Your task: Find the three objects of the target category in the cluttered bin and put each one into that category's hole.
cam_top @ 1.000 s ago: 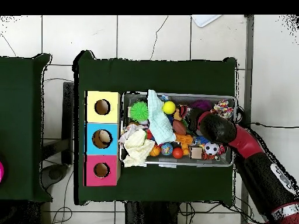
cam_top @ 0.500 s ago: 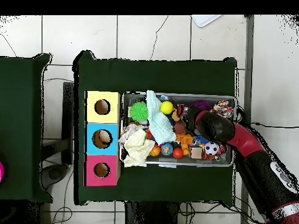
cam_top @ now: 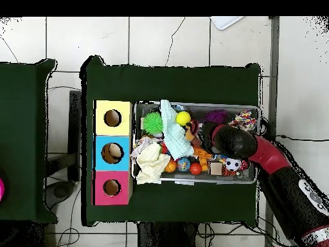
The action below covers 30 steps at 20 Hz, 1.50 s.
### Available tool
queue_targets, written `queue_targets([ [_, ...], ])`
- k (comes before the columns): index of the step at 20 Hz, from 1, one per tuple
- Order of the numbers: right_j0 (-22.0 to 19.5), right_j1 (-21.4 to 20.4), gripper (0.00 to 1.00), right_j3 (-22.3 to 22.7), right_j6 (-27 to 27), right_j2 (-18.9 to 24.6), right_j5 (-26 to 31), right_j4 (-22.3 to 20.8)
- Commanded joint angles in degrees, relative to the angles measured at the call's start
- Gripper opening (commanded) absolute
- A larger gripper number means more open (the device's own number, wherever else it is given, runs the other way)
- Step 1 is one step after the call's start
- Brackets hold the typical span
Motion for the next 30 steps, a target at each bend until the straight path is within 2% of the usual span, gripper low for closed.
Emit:
queue_targets([
  [1,1.5,-4.0,0.00,6.7,1.9,1.7,10.4,4.3],
  [6,1.3,-6.7,0.00,9.4,3.0,2.7,11.5,6.9],
  [15,3.2,-7.3,0.00,10.1,4.3,1.3,9.3,8.7],
  [20,4.7,-7.8,0.00,11.4,7.0,0.5,6.5,10.3],
  [30,8.5,-9.8,0.00,17.5,13.0,-1.7,-2.1,11.7],
])
